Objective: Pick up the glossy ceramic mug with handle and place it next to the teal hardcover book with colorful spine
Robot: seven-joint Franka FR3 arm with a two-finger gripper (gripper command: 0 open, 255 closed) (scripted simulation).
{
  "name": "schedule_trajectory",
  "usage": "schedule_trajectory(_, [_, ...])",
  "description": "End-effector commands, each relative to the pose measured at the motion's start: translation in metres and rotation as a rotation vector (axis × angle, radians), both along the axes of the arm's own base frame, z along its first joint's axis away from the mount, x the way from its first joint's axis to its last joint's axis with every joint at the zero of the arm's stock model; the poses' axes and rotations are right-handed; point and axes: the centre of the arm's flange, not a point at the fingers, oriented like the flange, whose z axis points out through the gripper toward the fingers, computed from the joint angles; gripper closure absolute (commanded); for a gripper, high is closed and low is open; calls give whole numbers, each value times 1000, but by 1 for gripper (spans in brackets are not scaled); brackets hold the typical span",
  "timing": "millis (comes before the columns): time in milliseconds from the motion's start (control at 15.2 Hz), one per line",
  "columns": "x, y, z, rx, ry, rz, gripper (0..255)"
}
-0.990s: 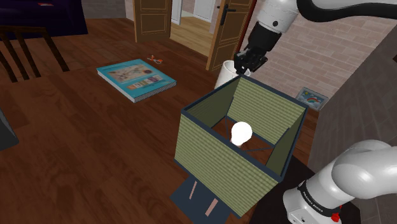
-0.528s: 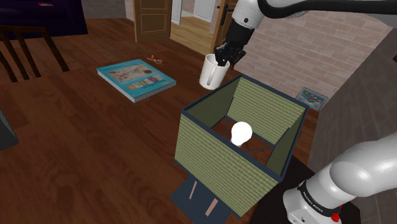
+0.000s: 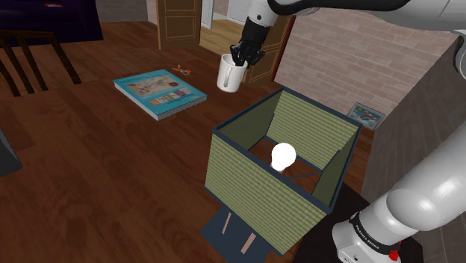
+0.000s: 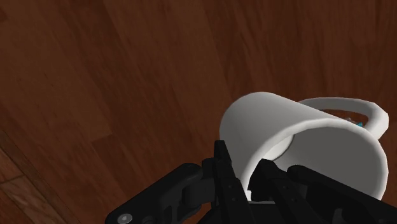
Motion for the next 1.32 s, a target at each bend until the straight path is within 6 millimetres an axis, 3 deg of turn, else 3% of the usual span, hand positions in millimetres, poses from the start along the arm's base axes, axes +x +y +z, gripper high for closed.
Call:
schedule_trajectory(0, [27,-6,-6,0,0,-1,255])
schedule_trajectory(594, [138,-14,-23,0,0,-1,255])
schedule_trajectory(1254, [138,-14,-76,0,0,-1,255])
